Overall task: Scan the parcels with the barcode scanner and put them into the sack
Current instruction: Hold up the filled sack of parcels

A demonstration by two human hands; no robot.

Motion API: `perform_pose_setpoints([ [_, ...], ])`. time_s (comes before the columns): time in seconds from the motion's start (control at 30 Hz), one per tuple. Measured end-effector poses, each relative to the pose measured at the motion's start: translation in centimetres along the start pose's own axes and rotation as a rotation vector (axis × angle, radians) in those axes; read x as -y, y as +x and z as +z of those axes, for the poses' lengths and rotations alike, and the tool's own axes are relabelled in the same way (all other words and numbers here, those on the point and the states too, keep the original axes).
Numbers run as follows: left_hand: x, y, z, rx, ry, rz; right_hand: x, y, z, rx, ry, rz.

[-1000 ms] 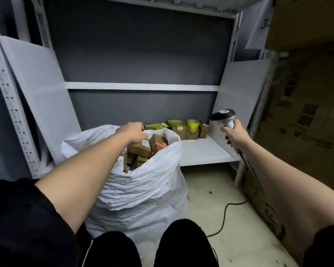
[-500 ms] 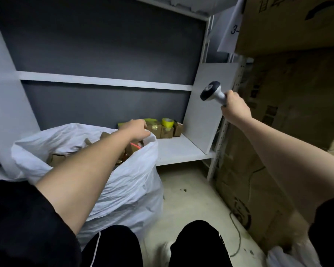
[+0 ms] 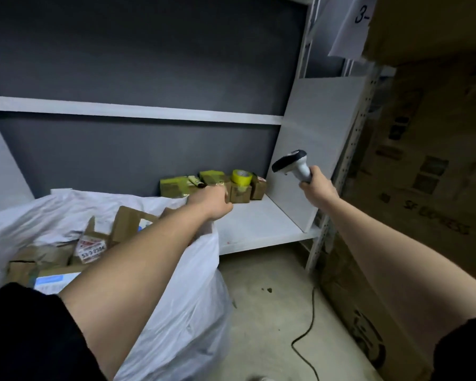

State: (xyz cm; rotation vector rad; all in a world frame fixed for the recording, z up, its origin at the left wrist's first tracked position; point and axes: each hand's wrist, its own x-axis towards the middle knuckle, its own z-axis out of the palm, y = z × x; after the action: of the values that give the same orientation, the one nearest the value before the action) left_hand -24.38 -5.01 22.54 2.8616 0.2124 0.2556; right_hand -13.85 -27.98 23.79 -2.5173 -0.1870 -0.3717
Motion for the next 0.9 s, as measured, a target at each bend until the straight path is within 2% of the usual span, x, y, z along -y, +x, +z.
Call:
perform_pose_setpoints([
  [0.23,0.6,11.7,6.0,0.069,0.093,0.022,-4.9,8.9,12.3,0.112,0.274,0.193],
  [0.47,0.7,18.3,12.4,0.246,0.216,0.056,-9.9,13.4,22.1,0.195,0.347,0.334],
  [0.63,-0.1,22.4,14.0,0.343,0.314,0.106,-12.1,15.9,26.7,0.266,0.331,0.346],
  [0.83,-0.1,26.8,18.2,0.569,0.493,0.095,-13.8,18.4,32.5,0.276,0.351,0.345],
  [0.9,-0.2,28.0,19.5,0.596,0.506,0.089,-14.3,19.0,34.1,0.269,0.376,0.344],
])
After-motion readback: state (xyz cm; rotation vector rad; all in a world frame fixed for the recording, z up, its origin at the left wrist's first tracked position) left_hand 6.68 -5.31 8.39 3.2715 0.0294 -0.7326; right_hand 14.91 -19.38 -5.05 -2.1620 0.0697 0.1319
